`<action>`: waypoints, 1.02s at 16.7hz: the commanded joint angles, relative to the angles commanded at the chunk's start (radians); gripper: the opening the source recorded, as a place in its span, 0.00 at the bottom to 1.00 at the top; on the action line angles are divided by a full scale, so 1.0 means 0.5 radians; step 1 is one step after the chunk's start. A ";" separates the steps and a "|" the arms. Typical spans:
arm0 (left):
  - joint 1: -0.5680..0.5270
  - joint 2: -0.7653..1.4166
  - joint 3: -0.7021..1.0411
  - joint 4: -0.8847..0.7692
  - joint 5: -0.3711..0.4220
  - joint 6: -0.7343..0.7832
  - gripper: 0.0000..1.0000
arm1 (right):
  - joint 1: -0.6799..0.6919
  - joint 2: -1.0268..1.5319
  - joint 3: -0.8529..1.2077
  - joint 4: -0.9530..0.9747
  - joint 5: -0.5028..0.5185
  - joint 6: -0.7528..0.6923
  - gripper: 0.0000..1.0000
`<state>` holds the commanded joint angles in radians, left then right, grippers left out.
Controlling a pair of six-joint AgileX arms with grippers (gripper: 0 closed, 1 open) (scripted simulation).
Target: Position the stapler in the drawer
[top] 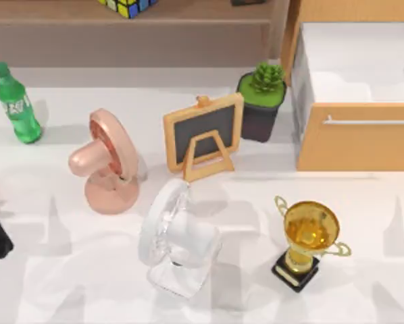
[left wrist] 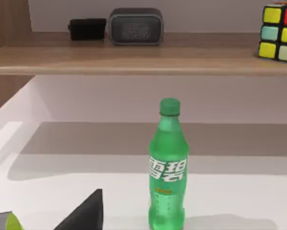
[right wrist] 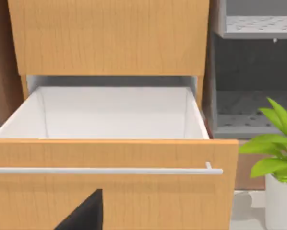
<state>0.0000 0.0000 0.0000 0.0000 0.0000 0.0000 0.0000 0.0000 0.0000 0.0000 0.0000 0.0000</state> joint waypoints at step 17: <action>0.000 0.000 0.000 0.000 0.000 0.000 1.00 | -1.363 2.235 1.171 -1.384 -0.056 -2.149 1.00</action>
<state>0.0000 0.0000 0.0000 0.0000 0.0000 0.0000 -0.6815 1.1175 0.5856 -0.6919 -0.0279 -1.0744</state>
